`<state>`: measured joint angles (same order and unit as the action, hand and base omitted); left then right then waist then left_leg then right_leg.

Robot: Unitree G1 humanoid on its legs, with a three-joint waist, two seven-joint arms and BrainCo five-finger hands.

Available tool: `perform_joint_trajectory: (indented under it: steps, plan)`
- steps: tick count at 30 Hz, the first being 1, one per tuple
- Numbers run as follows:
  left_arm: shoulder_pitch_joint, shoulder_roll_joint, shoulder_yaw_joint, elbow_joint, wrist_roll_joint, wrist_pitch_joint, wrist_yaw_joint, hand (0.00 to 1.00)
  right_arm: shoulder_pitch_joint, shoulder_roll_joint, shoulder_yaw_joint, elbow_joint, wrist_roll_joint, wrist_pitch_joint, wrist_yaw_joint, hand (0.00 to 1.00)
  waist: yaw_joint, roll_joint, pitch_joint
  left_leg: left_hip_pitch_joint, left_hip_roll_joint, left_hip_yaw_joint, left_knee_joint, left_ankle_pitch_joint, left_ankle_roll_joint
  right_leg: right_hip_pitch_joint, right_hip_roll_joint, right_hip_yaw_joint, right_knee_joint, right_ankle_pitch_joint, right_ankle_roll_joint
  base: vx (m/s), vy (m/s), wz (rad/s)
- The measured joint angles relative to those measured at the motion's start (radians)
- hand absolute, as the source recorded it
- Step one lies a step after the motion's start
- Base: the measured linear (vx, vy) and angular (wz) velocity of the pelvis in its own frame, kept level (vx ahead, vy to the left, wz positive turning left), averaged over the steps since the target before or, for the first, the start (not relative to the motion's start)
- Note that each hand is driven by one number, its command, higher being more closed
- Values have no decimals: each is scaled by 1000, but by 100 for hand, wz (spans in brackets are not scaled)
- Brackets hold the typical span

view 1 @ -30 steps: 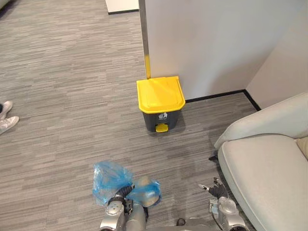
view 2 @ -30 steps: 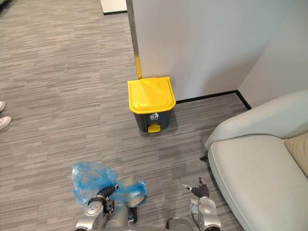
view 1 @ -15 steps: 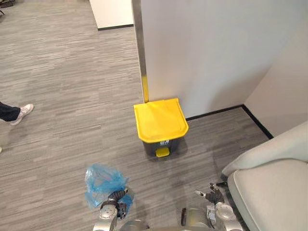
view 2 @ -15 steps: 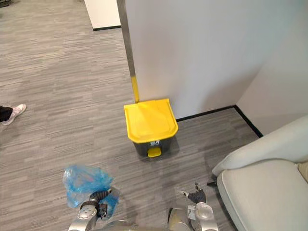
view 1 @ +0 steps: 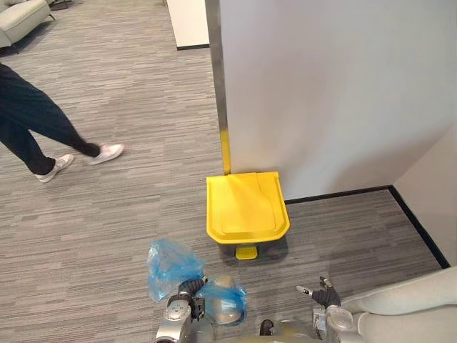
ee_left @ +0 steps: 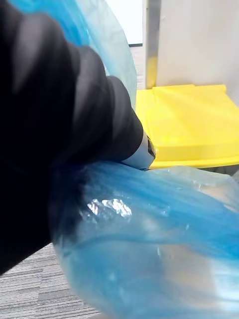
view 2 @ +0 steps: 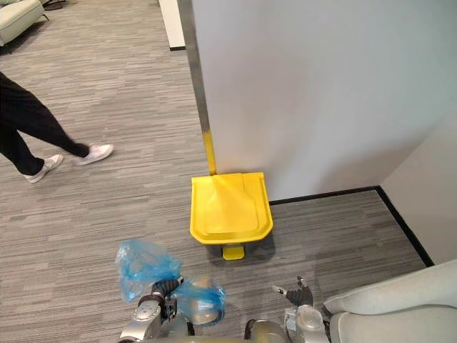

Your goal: Gather rubbish on tea table into small bin, then transfer packed bag to large trash can.

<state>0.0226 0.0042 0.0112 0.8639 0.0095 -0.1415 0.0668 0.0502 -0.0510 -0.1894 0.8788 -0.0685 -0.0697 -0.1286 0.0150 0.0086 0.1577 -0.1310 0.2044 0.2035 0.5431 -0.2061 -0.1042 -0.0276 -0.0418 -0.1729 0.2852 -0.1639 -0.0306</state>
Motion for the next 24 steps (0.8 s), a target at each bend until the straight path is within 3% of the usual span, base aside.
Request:
perform_joint_trajectory:
  steps: [1,5,12,24]
  plan:
    - [-4,1,-3,1,0,0,0,100,1,-13,-2,2,0,0,0,0,-4,26,-10,0,-1,-2,-137,96,23,5,9,-11,-3,-6,16,152,121,23]
    - [-3,36,-12,13,0,0,0,100,-2,-4,-7,59,7,1,0,0,-2,-6,-25,79,-68,-11,-345,130,31,6,-17,-5,-52,12,54,97,106,15]
    - [21,98,-21,61,3,0,3,100,7,-10,-38,94,9,1,2,0,-4,6,-31,174,-115,-10,-507,202,42,37,-31,8,-80,20,65,-11,36,1]
    - [45,116,-45,111,3,0,3,100,-9,-48,-35,129,8,2,3,0,-2,-1,-49,182,-118,-14,-566,218,41,7,-13,46,-114,41,66,-13,-9,-7]
